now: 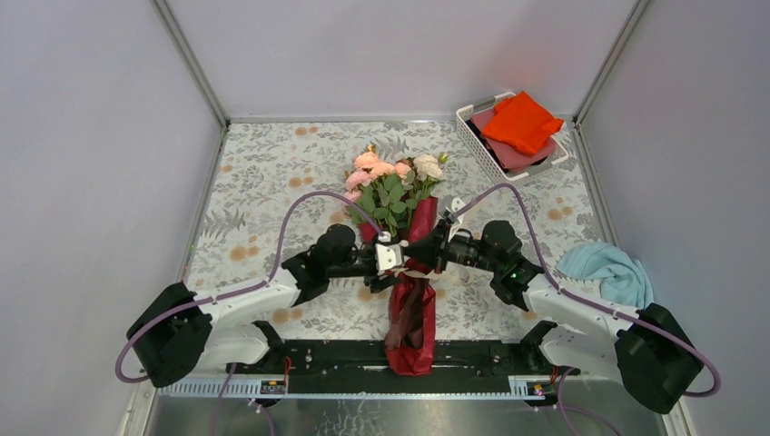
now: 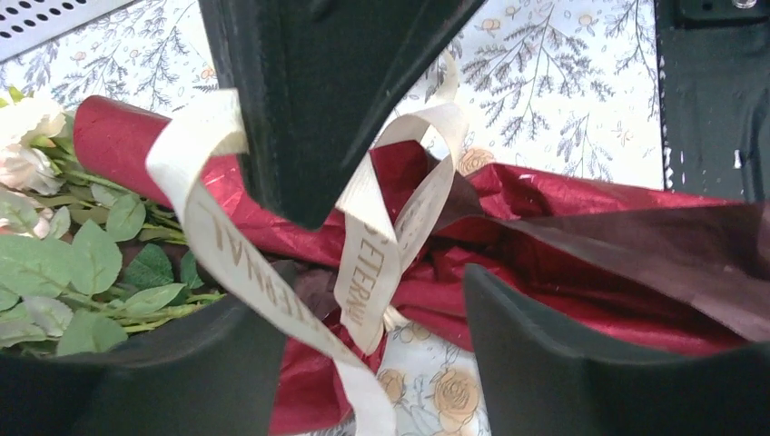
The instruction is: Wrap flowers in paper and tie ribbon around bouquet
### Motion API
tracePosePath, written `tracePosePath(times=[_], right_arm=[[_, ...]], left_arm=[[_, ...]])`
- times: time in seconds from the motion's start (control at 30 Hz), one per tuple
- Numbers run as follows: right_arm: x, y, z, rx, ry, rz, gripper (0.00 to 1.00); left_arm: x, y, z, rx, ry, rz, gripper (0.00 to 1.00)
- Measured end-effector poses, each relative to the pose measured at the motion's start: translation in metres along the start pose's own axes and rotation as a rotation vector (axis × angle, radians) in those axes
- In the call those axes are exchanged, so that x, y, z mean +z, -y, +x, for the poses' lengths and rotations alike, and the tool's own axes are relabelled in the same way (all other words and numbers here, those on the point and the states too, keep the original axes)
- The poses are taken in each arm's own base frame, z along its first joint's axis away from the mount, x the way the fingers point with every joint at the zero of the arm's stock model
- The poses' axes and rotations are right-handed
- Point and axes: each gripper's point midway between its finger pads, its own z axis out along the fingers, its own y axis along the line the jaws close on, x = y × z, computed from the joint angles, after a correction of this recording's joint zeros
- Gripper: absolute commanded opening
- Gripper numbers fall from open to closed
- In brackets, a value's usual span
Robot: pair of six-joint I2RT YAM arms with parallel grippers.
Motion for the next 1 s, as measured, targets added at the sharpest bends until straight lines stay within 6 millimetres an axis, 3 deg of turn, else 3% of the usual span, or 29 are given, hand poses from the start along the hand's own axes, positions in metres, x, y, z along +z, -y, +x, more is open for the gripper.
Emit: tracePosePath(times=[0.07,0.17,0.2,0.23,0.33,0.4,0.5,0.63,0.73,0.8,0.93,1.0], right_arm=[[0.000,0.000,-0.001,0.001,0.005,0.002,0.00],[0.000,0.001,-0.001,0.005,0.004,0.007,0.00],[0.000,0.002,-0.001,0.007,0.004,0.012,0.00],[0.000,0.003,-0.001,0.011,0.004,0.023,0.05],[-0.004,0.010,0.001,0.031,-0.004,0.075,0.35],[-0.010,0.020,0.003,0.058,-0.016,0.158,0.49],[-0.028,0.059,0.000,0.123,-0.044,0.439,0.64],[-0.076,0.117,0.003,0.235,-0.079,0.843,0.76],[-0.115,0.150,0.036,0.348,-0.165,1.036,0.76],[-0.128,0.161,0.074,0.439,-0.287,1.103,0.70],[-0.131,0.148,0.146,0.612,-0.549,1.079,0.60],[-0.120,0.147,0.144,0.640,-0.533,1.042,0.44]], left_arm=[[0.004,0.000,-0.001,0.002,0.007,-0.003,0.49],[0.008,0.000,-0.001,-0.008,0.009,-0.013,0.03],[0.008,-0.001,-0.001,-0.008,0.010,-0.017,0.00],[0.009,-0.002,-0.001,-0.002,0.012,-0.024,0.00],[0.009,-0.003,-0.001,-0.015,0.010,-0.032,0.00],[0.009,-0.003,0.000,-0.018,0.008,-0.037,0.00],[0.008,-0.004,0.001,-0.021,0.004,-0.044,0.00],[0.007,-0.002,0.008,-0.027,-0.007,-0.047,0.00],[0.005,0.000,0.011,-0.029,-0.013,-0.048,0.00],[0.005,-0.001,0.011,-0.027,-0.012,-0.052,0.00],[0.004,-0.001,0.011,-0.028,-0.010,-0.057,0.00],[0.004,0.000,0.012,-0.032,-0.012,-0.056,0.00]])
